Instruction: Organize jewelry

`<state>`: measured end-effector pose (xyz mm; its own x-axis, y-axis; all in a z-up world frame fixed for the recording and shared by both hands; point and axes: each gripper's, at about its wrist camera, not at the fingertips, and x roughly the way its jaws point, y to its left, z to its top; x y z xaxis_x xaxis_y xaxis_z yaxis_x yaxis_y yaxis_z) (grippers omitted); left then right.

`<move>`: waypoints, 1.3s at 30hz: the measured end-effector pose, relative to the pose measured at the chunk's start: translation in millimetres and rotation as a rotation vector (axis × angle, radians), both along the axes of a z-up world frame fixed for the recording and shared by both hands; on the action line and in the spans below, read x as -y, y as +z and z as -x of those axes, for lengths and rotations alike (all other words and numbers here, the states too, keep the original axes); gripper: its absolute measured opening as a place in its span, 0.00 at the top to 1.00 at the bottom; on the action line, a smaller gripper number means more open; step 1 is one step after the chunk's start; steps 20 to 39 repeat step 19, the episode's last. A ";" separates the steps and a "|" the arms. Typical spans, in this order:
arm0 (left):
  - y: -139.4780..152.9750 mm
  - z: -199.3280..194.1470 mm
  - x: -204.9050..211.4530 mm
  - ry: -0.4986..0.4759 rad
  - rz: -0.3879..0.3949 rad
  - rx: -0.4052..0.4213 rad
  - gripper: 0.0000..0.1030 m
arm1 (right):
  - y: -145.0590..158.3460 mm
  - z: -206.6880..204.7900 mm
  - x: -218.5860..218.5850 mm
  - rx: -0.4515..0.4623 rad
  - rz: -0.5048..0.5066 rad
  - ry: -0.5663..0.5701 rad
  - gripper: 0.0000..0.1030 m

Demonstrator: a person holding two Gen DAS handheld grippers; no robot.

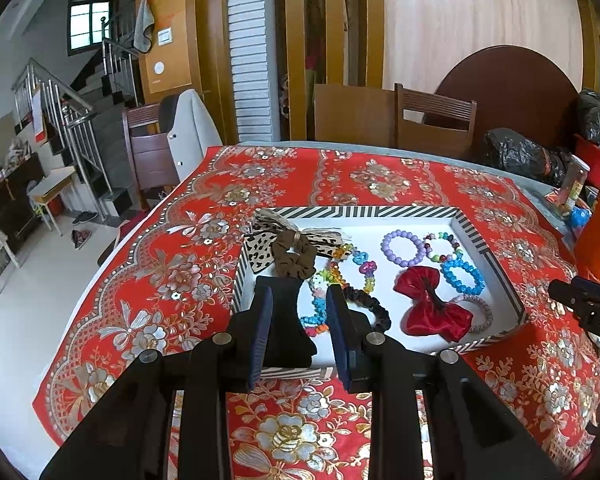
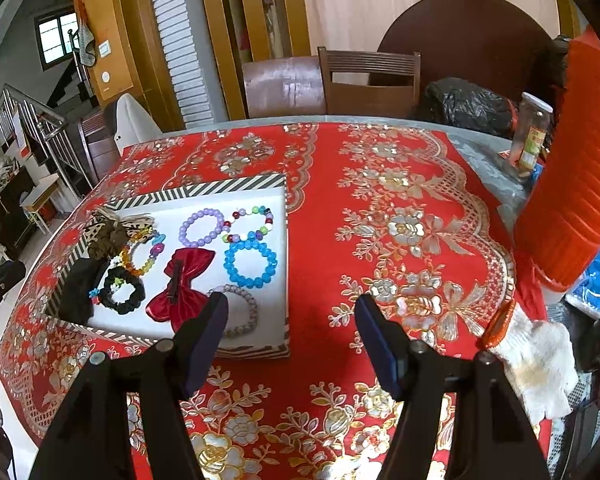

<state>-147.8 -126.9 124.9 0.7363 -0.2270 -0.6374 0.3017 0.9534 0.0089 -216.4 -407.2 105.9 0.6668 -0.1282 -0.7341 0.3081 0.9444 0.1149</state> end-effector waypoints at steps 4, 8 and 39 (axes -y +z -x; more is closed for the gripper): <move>0.0 3.1 3.3 -0.007 -0.004 0.002 0.74 | 1.0 0.6 -2.1 0.003 0.001 0.005 0.33; 0.5 5.2 5.5 -0.025 0.011 -0.003 0.74 | 1.7 1.9 -4.0 0.006 0.002 0.010 0.33; 3.4 11.3 9.9 -0.050 0.003 0.040 0.74 | 3.5 2.8 -6.7 0.015 0.000 0.014 0.33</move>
